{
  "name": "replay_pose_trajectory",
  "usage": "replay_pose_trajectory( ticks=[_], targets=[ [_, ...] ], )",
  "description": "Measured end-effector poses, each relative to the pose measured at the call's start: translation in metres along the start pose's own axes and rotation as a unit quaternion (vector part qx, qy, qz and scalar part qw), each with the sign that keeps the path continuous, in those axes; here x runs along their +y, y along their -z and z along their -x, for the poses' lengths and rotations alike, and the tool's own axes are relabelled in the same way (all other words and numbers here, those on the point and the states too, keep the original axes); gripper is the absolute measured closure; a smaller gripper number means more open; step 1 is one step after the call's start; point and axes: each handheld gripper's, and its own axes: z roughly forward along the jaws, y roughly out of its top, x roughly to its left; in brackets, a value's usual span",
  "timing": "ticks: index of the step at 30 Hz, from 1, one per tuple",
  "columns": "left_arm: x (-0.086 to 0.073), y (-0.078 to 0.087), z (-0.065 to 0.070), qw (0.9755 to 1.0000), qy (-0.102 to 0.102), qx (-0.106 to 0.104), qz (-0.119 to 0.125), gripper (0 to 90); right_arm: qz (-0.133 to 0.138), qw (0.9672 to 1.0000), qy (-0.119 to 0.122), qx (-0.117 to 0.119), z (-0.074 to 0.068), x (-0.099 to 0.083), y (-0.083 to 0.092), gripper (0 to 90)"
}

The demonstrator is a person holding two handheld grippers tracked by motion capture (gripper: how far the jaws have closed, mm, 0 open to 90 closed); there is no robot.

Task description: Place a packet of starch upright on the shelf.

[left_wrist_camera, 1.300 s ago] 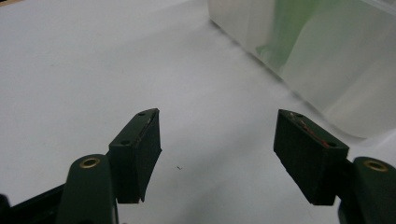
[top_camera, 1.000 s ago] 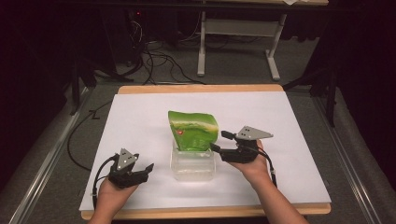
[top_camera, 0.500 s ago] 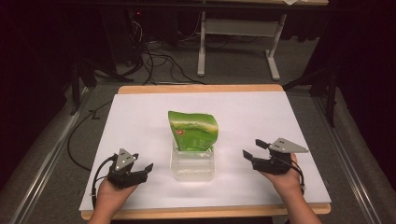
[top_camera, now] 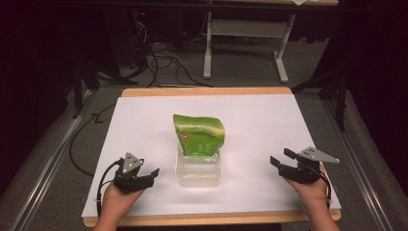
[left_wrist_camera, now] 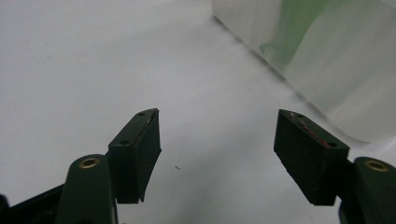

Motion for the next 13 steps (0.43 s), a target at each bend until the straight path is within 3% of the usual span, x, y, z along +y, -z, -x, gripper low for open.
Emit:
replay_pose_trajectory(
  ticks=[13],
  targets=[
    [0.0004,0.0061,-0.0030,0.9997,0.018,-0.007,0.013,32.5,-0.012,0.9999,-0.002,-0.002,-0.0006,0.0000,-0.0016,31.4]
  ],
)
